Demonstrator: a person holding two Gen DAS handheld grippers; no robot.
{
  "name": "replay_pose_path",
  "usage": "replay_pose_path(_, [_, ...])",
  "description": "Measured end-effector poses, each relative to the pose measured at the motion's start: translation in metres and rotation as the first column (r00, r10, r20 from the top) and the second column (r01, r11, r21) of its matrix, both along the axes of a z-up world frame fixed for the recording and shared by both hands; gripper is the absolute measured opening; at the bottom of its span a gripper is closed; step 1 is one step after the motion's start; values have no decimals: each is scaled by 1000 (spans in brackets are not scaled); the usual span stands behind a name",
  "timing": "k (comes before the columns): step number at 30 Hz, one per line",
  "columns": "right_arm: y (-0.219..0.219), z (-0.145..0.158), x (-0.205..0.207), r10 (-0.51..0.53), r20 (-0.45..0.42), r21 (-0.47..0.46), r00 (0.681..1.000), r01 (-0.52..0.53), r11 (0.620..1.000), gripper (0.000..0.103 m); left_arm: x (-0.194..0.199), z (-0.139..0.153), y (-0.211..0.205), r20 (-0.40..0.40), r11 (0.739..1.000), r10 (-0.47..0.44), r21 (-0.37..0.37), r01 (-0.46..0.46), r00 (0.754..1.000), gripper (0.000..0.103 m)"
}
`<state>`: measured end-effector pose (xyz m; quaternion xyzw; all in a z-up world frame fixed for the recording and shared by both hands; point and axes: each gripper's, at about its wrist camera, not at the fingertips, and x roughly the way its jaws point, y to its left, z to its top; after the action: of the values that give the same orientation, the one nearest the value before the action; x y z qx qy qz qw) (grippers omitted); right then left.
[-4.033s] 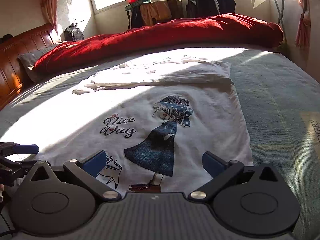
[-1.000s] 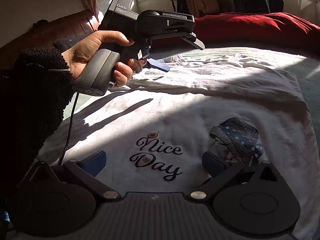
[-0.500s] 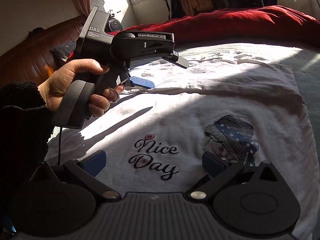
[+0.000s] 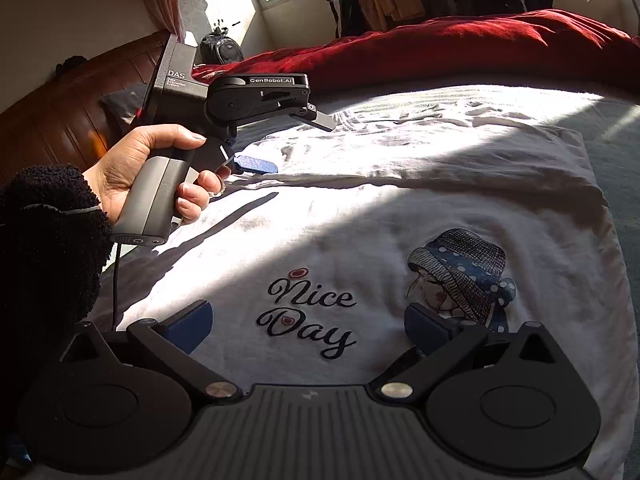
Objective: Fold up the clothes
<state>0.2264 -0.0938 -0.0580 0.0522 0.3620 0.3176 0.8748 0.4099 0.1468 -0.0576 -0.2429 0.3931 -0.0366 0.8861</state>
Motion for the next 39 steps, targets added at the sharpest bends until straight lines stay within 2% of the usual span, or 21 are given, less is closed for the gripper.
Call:
replay_pose_path(4, [0,0,-1,-2,2,-2,1000,2,1000,103,11,16,-19,17,997,-52,-59,53,998,99])
replay_pose_path(6, [0,-1,-1,-2,4,-7,1000,2,1000,103,18,22,-39,34,989,-119,-85,122,992,99])
replay_pose_path(8, [1,-2,0,-4,4,-10,1000,4,1000,103,26,26,-65,49,972,-206,-106,210,977,99])
replay_pose_path(10, [1,-2,-1,-3,6,-11,1000,3,1000,103,34,23,-94,51,944,-304,-118,308,951,99])
replay_pose_path(13, [0,-2,-3,0,11,-17,1000,0,1000,103,46,14,-126,46,919,-379,-94,382,924,99])
replay_pose_path(16, [-3,-2,-4,0,13,-19,1000,1,1000,103,60,-1,-139,21,918,-389,-70,390,921,99])
replay_pose_path(19, [-6,-1,-5,0,12,-18,1000,0,1000,103,76,-14,-141,23,933,-355,-50,356,935,99])
replay_pose_path(23, [-10,-1,-5,-2,8,-15,1000,2,1000,103,93,-9,-139,32,957,-286,-49,287,958,99])
replay_pose_path(26, [-12,0,-5,-3,5,-13,1000,3,1000,103,92,-1,-145,35,945,-312,-95,314,950,99])
replay_pose_path(28, [-14,0,-6,-4,5,-12,1000,4,1000,103,86,2,-157,53,918,-376,-114,380,925,99])
replay_pose_path(30, [-16,0,-6,-7,3,-11,1000,7,1000,103,82,0,-172,51,900,-423,-94,426,905,99])
replay_pose_path(33, [-17,-1,-5,-9,2,-12,1000,9,1000,103,87,-10,-184,17,909,-415,-38,415,910,99])
replay_pose_path(36, [-17,-1,-5,-12,1,-16,1000,12,1000,103,85,-10,-182,14,924,-376,-64,376,927,99])
replay_pose_path(37, [-17,0,-5,-13,0,-15,1000,13,1000,103,82,-7,-182,16,920,-384,-84,384,923,99])
replay_pose_path(39, [-18,1,-5,-14,-2,-10,1000,14,1000,103,69,3,-185,48,893,-431,-122,433,901,99])
